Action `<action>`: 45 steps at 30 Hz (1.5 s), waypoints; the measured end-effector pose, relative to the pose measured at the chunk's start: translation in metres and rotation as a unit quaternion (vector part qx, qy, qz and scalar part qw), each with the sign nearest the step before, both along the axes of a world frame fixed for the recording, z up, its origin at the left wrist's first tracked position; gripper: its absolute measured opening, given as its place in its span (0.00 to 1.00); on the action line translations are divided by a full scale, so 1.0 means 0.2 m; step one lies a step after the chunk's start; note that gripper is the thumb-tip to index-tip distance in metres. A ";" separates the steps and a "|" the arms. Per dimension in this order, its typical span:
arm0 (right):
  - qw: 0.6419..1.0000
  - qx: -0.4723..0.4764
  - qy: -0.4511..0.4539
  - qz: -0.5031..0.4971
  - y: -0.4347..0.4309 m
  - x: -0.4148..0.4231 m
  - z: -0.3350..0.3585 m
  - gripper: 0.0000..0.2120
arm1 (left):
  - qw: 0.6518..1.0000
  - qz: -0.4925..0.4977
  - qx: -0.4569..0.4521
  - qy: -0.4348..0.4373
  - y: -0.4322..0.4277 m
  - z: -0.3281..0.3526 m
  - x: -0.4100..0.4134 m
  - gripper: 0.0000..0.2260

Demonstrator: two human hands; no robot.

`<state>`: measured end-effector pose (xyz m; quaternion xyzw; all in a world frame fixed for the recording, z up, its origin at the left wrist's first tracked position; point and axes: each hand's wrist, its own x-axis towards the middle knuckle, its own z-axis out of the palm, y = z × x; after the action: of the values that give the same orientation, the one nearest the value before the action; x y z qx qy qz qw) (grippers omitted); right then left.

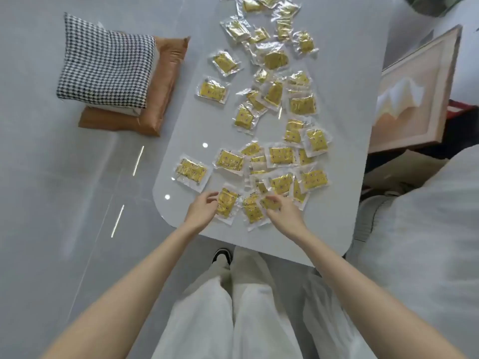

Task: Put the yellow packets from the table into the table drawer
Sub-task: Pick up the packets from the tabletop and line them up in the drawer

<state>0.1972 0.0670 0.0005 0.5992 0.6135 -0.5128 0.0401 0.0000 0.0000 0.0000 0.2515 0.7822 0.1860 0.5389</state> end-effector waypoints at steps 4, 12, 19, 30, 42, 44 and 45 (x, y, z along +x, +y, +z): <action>0.998 0.003 -0.034 0.045 0.00 -0.05 -0.23 0.21 | 1.000 0.014 -0.014 0.022 0.02 -0.21 0.00 0.18; 0.979 0.086 -0.156 0.097 -0.07 -0.12 -0.72 0.33 | 0.989 -0.039 -0.015 0.138 0.02 -0.71 0.03 0.29; 0.949 0.167 -0.247 0.101 -0.14 -0.16 -0.91 0.46 | 0.950 -0.093 -0.033 0.296 0.00 -0.95 0.11 0.39; 0.951 0.137 -0.272 0.050 -0.07 -0.24 -0.94 0.27 | 0.982 -0.071 0.052 0.168 -0.03 -0.92 0.05 0.10; 0.990 0.062 -0.082 -0.099 -0.05 -0.32 -0.86 0.08 | 0.856 -0.395 0.048 0.331 0.30 -0.82 -0.64 0.12; 0.992 0.071 -0.031 -0.101 -0.02 -0.35 -0.84 0.10 | 0.825 -0.460 -0.020 0.328 0.35 -0.83 -0.67 0.13; 0.992 0.073 -0.006 -0.103 0.00 -0.36 -0.82 0.10 | 0.812 -0.483 -0.047 0.324 0.37 -0.84 -0.67 0.13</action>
<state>0.1258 0.0673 -0.1629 0.6635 0.5841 -0.4646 -0.0527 -0.1350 0.0732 -0.1674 0.6172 0.6969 -0.2276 0.2857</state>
